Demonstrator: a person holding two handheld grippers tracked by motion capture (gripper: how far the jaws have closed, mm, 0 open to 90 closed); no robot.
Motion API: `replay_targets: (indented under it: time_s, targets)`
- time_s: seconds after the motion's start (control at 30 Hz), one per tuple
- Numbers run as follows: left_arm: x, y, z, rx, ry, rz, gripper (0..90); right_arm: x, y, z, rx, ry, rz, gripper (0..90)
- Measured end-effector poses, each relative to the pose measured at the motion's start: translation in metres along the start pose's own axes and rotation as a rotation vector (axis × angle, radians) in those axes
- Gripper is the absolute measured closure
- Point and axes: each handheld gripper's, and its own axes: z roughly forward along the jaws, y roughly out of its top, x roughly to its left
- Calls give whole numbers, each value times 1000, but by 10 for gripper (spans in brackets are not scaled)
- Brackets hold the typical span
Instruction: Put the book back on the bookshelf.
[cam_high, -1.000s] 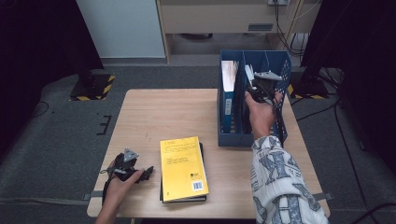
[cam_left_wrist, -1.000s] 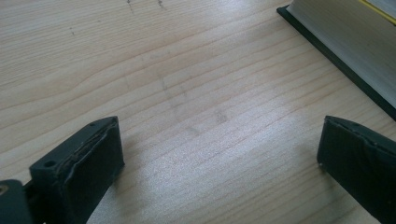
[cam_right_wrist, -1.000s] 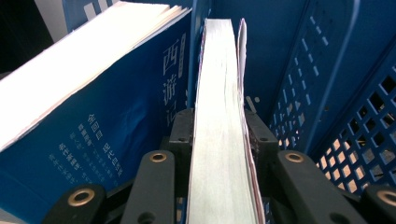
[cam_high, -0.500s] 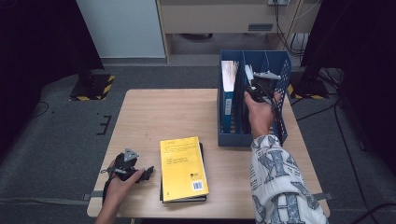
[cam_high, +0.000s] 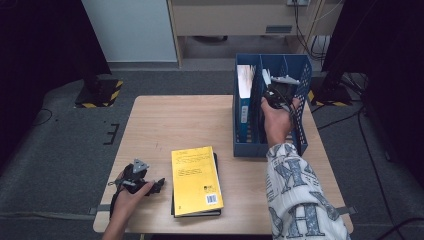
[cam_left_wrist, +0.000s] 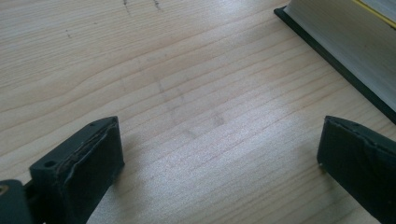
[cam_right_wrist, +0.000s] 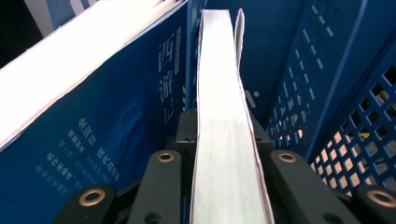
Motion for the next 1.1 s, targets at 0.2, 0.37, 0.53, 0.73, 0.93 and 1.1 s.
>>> replay_targets:
  time_s: [0.2, 0.37, 0.53, 0.73, 0.93, 1.1]
  targets:
    - [0, 0, 0, 0, -1, 1, 0, 0, 4, 0, -44, -20, 7, 738]
    - [0, 0, 0, 2, -1, 2, 0, -1, 11, 3, -66, -32, 2, 738]
    - [0, 0, 0, 2, -2, 2, 0, -3, 12, 11, -58, -42, -6, 738]
    - [0, 0, 0, 4, -2, 3, 0, -6, 13, 23, -60, -66, -10, 737]
    - [0, 0, 0, 2, -3, 5, 0, -4, 11, 27, -52, -70, -8, 737]
    - [0, 0, 0, 4, -3, 5, 0, -1, 9, 29, -51, -64, -13, 737]
